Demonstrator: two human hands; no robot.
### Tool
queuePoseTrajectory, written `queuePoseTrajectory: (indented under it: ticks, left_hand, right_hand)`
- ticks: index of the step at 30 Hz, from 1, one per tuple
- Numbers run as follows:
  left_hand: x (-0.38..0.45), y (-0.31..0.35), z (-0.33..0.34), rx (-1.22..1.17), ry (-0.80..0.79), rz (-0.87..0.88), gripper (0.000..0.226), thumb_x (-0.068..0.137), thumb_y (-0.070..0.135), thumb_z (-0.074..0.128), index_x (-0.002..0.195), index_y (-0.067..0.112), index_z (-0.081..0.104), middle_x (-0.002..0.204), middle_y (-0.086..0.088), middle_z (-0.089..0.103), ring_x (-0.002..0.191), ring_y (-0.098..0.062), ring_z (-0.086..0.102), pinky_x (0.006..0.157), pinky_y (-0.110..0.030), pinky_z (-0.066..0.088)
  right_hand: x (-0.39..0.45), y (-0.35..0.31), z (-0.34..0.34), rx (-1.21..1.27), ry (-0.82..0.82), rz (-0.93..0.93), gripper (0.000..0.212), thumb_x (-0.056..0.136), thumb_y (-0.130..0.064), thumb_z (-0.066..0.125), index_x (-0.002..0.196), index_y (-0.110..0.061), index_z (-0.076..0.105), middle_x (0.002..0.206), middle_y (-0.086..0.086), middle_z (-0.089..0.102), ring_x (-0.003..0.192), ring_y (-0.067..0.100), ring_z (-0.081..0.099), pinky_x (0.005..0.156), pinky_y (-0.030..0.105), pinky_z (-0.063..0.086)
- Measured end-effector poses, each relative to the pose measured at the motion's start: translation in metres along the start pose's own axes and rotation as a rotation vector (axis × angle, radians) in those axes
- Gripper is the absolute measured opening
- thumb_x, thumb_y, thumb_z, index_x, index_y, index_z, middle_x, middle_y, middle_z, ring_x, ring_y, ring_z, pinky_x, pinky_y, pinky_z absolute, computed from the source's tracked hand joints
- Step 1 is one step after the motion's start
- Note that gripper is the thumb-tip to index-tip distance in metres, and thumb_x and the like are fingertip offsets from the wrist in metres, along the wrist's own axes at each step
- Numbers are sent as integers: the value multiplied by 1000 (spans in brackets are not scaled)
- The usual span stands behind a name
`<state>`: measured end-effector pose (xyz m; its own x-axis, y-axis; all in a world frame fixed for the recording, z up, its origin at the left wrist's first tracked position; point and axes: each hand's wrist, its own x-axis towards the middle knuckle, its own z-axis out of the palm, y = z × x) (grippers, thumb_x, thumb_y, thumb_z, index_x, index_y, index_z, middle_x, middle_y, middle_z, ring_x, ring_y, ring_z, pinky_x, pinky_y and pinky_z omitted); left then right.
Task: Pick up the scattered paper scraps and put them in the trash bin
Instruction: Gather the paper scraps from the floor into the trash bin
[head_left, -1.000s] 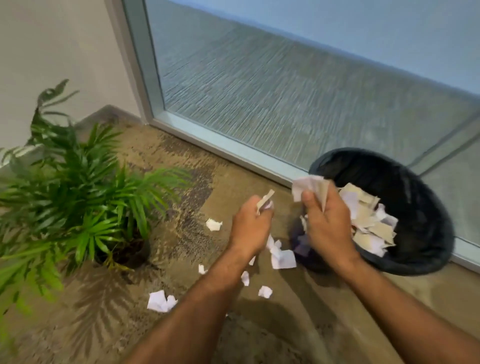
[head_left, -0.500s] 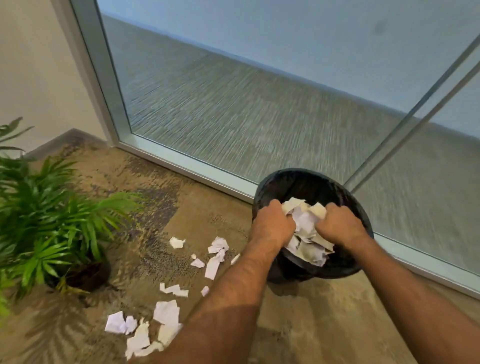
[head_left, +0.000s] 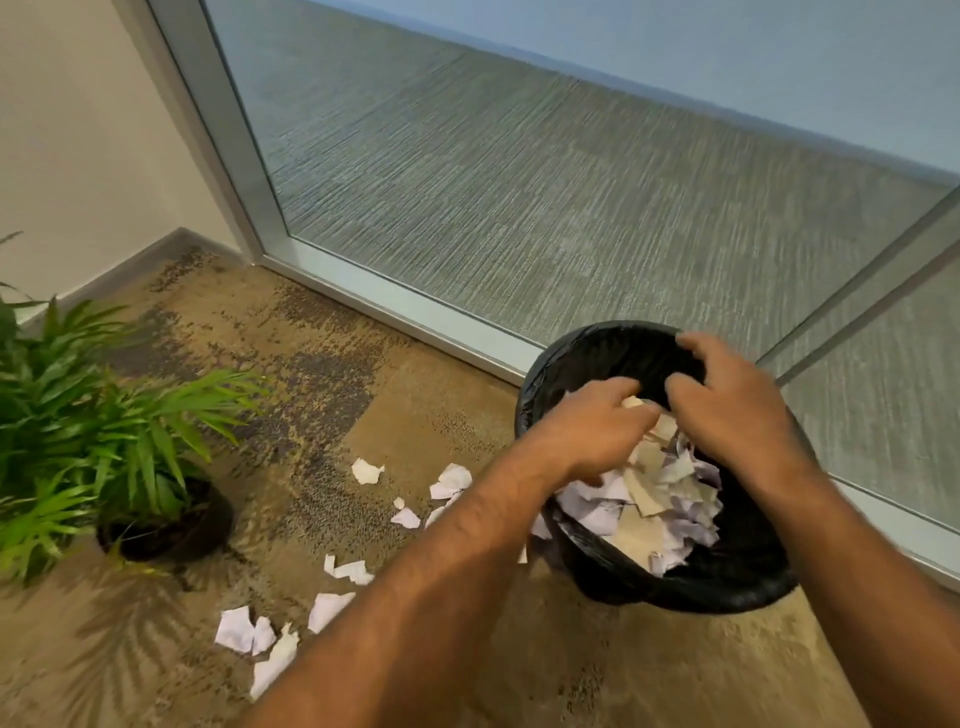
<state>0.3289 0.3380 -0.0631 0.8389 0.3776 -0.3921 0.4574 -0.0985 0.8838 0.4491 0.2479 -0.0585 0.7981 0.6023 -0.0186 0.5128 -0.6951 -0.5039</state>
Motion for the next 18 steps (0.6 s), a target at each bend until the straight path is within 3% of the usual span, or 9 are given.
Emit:
queuePoseTrajectory:
  ticks: [3,6,8,10,12,15,16,18]
  left_hand:
    - [-25,-11,-38,-109,169,247,30,98,26,58,127,20,63,116,-1,70,100,-15,69,87,-35,58]
    - [-58,-62,-84,-193,397,304,14,94,19,63,107,16,69,93,-2,75,85,-16,73,76,-31,60]
    - [-81,-119,-106,-49,529,216,12,91,24,67,103,22,69,91,6,72,85,-6,70,79,-31,59]
    - [-105,-190,-116,93,587,43,21,88,29,71,108,24,68,99,11,70,90,-1,65,87,-36,57]
    - [-132,-263,-114,273,543,-209,53,82,49,73,128,28,58,126,7,62,114,-8,57,102,-42,48]
    - [-169,-355,-90,407,433,-577,134,48,91,65,155,28,14,163,-3,20,147,-26,22,116,-50,28]
    - [-177,-378,-79,380,399,-646,154,36,98,60,157,28,-4,166,-3,3,151,-28,8,119,-52,20]
    - [-184,-409,-56,373,311,-692,166,23,103,53,146,34,-35,162,-2,-25,151,-32,-16,120,-59,9]
  right_hand:
    - [-26,-32,15,137,243,-280,36,86,-15,56,122,-16,61,120,5,64,115,23,56,98,37,44]
    - [-74,-59,54,325,344,-581,22,84,-1,60,104,-4,68,110,9,67,109,24,58,99,32,42]
    - [-109,-61,101,383,219,-705,21,84,0,61,104,-3,68,113,10,66,112,22,57,102,33,41]
    - [-137,-46,162,332,-13,-742,28,85,-6,65,113,-9,65,125,6,62,122,21,53,105,38,41]
    - [-157,-20,228,222,-212,-677,39,86,-16,66,124,-18,59,139,1,53,132,18,45,106,45,40]
    - [-174,22,305,57,-385,-548,59,93,-45,54,147,-31,34,160,-2,24,148,18,16,117,52,23]
    - [-177,34,321,-2,-432,-512,67,94,-56,46,152,-33,22,163,-2,11,150,18,5,119,52,15]
    - [-183,46,344,-115,-485,-487,80,92,-71,32,155,-30,6,164,-1,-7,150,20,-10,119,53,4]
